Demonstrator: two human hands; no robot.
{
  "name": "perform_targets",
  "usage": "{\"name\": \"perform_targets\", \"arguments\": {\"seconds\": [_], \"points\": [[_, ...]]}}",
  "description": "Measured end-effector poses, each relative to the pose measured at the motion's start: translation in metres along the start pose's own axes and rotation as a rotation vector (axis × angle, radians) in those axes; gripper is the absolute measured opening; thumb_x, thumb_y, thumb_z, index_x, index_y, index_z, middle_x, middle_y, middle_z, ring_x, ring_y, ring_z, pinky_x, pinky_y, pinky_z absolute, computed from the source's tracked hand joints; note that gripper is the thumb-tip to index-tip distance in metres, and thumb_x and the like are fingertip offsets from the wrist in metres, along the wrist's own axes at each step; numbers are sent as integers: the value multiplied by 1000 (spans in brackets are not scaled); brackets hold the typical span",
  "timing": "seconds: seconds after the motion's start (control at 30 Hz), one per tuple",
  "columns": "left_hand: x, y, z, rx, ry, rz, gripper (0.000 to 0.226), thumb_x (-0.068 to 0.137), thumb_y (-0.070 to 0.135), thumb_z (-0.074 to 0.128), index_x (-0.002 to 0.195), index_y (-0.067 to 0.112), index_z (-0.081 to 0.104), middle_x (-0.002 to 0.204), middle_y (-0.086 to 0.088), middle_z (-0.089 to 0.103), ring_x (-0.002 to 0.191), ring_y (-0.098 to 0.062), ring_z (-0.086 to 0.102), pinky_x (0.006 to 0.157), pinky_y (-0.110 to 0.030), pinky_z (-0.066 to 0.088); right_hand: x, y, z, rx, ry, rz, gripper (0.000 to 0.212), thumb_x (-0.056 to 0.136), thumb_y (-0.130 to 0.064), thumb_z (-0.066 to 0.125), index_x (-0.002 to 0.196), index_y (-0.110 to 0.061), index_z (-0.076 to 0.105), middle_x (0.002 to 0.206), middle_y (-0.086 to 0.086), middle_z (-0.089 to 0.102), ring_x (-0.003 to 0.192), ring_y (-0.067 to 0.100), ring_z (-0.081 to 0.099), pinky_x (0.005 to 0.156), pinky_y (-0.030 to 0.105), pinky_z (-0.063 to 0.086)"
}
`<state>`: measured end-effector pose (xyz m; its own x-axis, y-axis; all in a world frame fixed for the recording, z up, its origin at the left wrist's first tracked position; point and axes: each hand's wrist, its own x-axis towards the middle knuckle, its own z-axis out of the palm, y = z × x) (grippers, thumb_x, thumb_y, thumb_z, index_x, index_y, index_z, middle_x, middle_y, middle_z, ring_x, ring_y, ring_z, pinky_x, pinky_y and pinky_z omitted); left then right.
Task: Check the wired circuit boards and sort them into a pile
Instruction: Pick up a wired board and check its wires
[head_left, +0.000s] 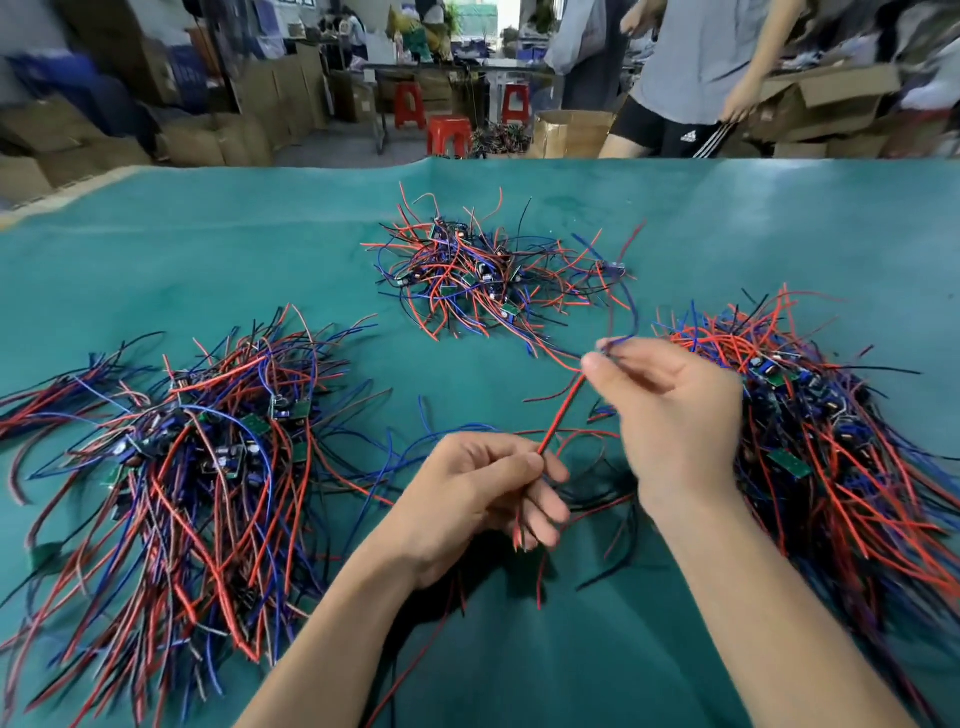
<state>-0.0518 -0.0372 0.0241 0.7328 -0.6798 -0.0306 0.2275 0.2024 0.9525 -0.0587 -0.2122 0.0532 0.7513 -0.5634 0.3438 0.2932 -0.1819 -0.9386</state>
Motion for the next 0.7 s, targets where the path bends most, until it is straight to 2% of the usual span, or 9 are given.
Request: {"name": "perform_targets", "arguments": {"seconds": [0.13, 0.23, 0.3, 0.37, 0.43, 0.5, 0.53, 0.63, 0.7], "points": [[-2, 1, 4, 24, -105, -52, 21, 96, 16, 54, 87, 11, 72, 75, -13, 72, 56, -17, 69, 49, -20, 50, 19, -25, -22, 108, 133, 74, 22, 84, 0, 78, 77, -21, 72, 66, -12, 73, 60, 2, 63, 60, 17, 50], [-2, -1, 3, 50, -89, -70, 21, 91, 13, 54, 84, 11, 74, 75, -13, 73, 57, -17, 70, 49, -20, 51, 45, -53, -63, 84, 167, 90, 15, 86, -11, 77, 76, -20, 70, 70, -4, 71, 56, 6, 60, 55, 19, 48], [0, -3, 1, -2, -32, -52, 19, 89, 15, 57, 89, 6, 74, 80, -16, 72, 60, -20, 69, 52, -21, 52, 62, -74, -95, -122, 29, 98, 12, 84, -24, 78, 74, -21, 71, 66, -6, 73, 52, 3, 63, 47, 15, 48], [3, -4, -2, -58, 7, -34, 20, 88, 15, 59, 95, 2, 71, 85, -20, 71, 64, -23, 69, 56, -23, 53, 75, -87, -123, -532, -87, 62, 14, 71, -42, 83, 73, -31, 76, 59, -13, 71, 48, 1, 62, 43, 15, 49], [4, -5, -2, -81, 20, -35, 20, 87, 14, 60, 98, 1, 70, 87, -21, 70, 67, -24, 69, 59, -24, 54, 83, -88, -139, -950, -155, 39, 18, 66, -49, 89, 69, -38, 75, 55, -10, 68, 54, 13, 64, 56, 25, 54], [4, -5, -2, -95, 19, -38, 19, 87, 12, 61, 99, 0, 69, 88, -21, 70, 69, -23, 69, 61, -25, 55, 85, -79, -139, -1323, -236, -2, 26, 71, -49, 87, 59, -31, 73, 54, -7, 67, 65, 26, 66, 72, 36, 56], [5, -6, -3, -101, 21, -39, 18, 87, 11, 61, 99, 0, 69, 89, -21, 70, 70, -23, 70, 62, -25, 56, 84, -77, -132, -1455, -278, -49, 29, 71, -50, 87, 56, -31, 70, 54, -10, 66, 68, 28, 67, 71, 36, 55], [7, -7, -3, -115, 44, -35, 12, 94, 2, 58, 101, -2, 67, 90, -22, 69, 71, -23, 69, 64, -25, 56, 82, -74, -91, -1454, -373, -263, 30, 75, -53, 77, 55, -38, 62, 52, -23, 54, 69, 27, 67, 67, 32, 52], [8, -9, -4, -125, 68, -31, 15, 95, -3, 52, 103, -3, 65, 89, -22, 69, 71, -23, 69, 65, -25, 55, 87, -64, -44, -1321, -511, -371, 21, 78, -50, 65, 63, -36, 67, 58, -17, 61, 74, 26, 69, 72, 32, 51]]}}
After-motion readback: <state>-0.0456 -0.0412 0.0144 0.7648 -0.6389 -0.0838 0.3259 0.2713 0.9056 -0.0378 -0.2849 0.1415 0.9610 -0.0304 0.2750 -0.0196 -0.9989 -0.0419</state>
